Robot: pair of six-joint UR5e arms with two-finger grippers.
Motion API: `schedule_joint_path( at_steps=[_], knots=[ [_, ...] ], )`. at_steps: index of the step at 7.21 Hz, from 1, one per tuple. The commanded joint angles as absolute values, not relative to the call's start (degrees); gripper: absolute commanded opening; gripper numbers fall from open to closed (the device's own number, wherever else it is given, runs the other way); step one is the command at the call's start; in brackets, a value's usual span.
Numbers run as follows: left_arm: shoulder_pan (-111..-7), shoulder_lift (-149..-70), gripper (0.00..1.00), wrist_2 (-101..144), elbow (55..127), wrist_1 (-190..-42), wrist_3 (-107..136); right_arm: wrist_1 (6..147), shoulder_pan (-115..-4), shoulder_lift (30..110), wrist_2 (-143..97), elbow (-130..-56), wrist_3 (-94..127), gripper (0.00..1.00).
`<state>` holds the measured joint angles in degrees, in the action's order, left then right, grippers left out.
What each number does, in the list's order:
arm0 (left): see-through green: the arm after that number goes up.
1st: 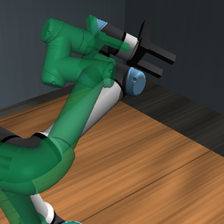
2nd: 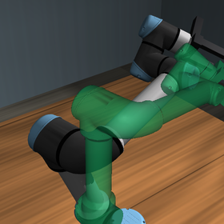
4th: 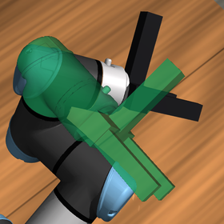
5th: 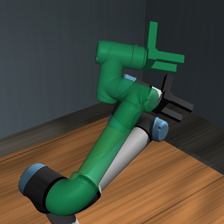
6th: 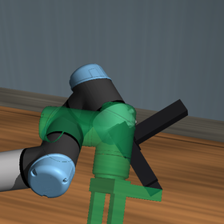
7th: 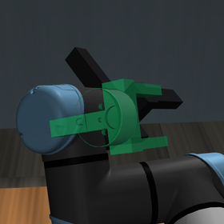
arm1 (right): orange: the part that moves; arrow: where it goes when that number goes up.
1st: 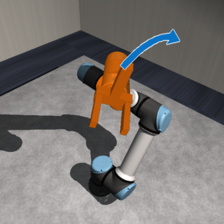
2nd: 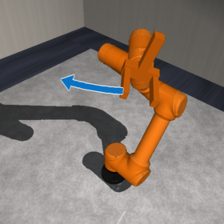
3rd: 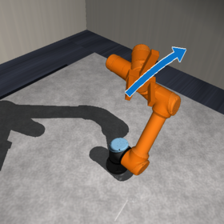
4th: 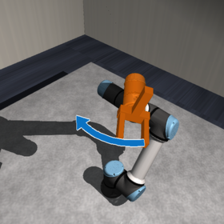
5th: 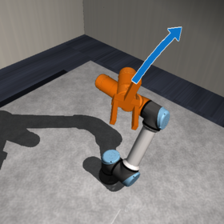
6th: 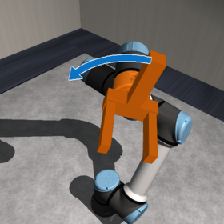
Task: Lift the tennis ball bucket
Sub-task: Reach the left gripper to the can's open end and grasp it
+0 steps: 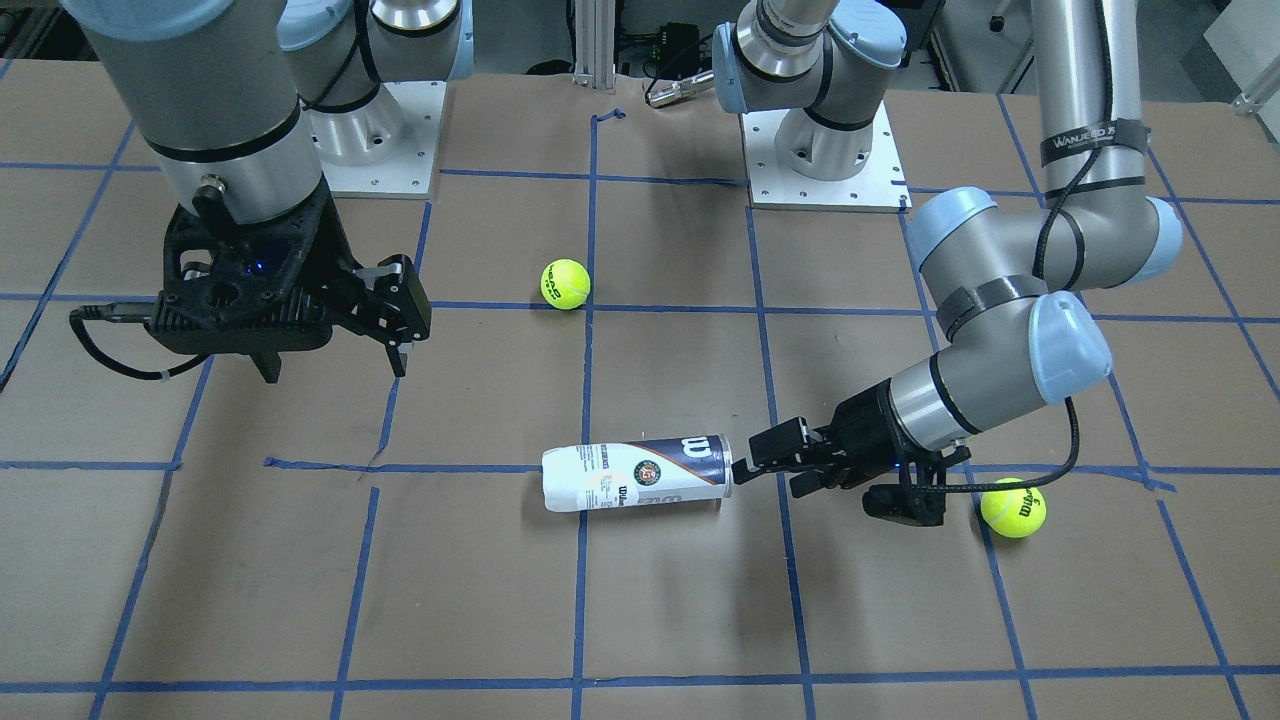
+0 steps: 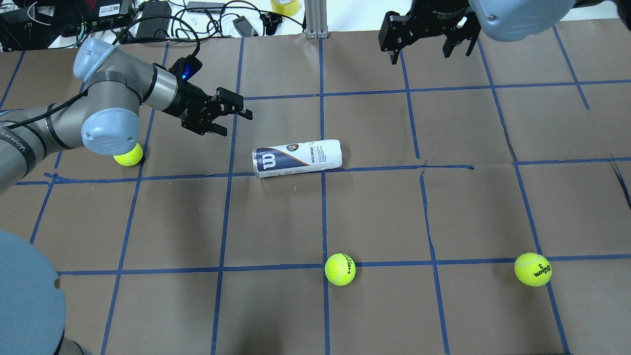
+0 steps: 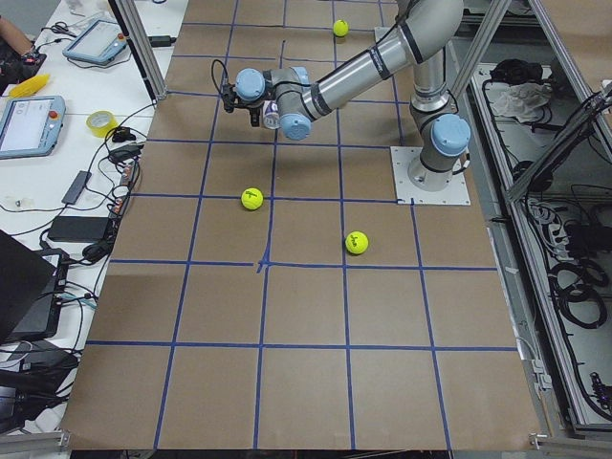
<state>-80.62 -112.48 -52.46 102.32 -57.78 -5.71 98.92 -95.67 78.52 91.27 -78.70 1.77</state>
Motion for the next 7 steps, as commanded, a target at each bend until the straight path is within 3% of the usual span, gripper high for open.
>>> schedule_joint_path(
  at_steps=[1,4,7],
  knots=[
    [-82.4,-115.3,1.00,-51.2,102.5,-57.7,-5.7,99.5,-92.6,80.9,91.1,-82.3,1.7,1.00],
    [-82.9,-116.9,1.00,-51.5,103.2,-58.6,-5.7,104.9,-91.5,84.0,91.3,-87.1,1.5,1.00],
    [-85.0,-117.1,1.00,-52.2,105.1,-58.6,-5.5,105.1,-91.8,84.5,91.0,-86.7,1.4,1.00]
  ],
)
